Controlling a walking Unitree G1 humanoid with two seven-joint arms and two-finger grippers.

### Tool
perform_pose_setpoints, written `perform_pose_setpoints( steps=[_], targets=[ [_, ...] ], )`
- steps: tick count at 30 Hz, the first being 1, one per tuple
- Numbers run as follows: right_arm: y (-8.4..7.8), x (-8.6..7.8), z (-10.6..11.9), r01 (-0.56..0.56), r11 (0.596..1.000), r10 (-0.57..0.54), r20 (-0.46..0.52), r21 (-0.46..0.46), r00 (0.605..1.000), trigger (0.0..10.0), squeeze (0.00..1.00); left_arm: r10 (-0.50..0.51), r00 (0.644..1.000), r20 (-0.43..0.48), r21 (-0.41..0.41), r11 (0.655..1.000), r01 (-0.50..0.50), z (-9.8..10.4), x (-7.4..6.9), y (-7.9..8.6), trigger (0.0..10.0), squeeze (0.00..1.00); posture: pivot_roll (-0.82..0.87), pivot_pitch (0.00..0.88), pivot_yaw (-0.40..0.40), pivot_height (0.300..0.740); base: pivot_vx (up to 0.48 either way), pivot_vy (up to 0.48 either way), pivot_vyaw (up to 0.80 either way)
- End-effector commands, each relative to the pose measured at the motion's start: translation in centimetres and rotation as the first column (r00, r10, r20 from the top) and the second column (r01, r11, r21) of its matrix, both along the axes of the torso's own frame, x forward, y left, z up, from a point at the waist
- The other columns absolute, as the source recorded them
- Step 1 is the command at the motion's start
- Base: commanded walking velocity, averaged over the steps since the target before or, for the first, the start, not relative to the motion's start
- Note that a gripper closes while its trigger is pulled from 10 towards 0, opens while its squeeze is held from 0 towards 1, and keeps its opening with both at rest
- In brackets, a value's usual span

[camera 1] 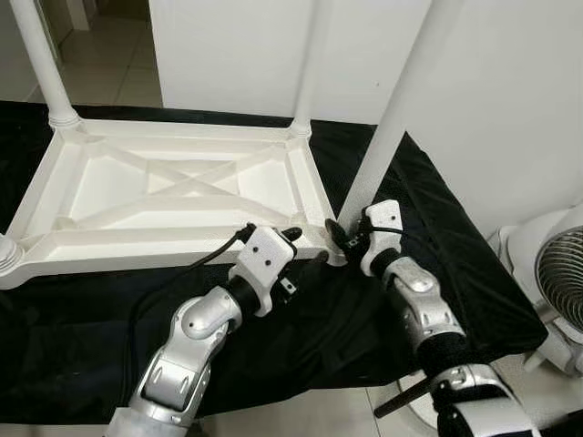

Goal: Building children table

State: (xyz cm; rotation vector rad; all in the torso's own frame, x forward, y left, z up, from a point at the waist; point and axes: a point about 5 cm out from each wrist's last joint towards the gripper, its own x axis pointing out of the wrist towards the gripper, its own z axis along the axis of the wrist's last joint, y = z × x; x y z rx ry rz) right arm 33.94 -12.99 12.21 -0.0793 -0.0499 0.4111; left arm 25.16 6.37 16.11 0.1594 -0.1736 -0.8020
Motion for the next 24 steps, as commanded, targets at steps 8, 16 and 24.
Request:
perform_pose_setpoints(
  steps=[8, 16, 24],
  targets=[
    [0.1, -1.3, -0.4, 0.336, 0.935, -0.331, -0.066, 0.109, 0.942, 10.0, 0.0, 0.046, 0.998, -0.05, 0.04, 0.998, -0.044, -2.0, 0.2, 0.0, 10.0, 0.0, 0.15, 0.0, -0.129, 0.74, 0.0, 0.0, 0.0],
    [1.6, -2.3, -0.6, 0.405, 0.905, -0.393, -0.111, 0.127, 0.913, 10.0, 0.0, 0.048, 0.997, -0.059, 0.046, 0.998, -0.046, -2.1, 0.5, 0.1, 10.0, 0.0, 0.14, 0.0, -0.126, 0.74, 0.0, 0.0, 0.0],
    [1.4, -2.2, 0.0, 0.387, 0.911, -0.374, -0.105, 0.146, 0.921, 10.0, 1.0, 0.045, 0.998, -0.053, 0.046, 0.998, -0.043, -2.0, 0.5, 0.2, 10.0, 0.0, 0.15, 0.0, -0.126, 0.74, 0.0, 0.0, 0.0]
  ],
)
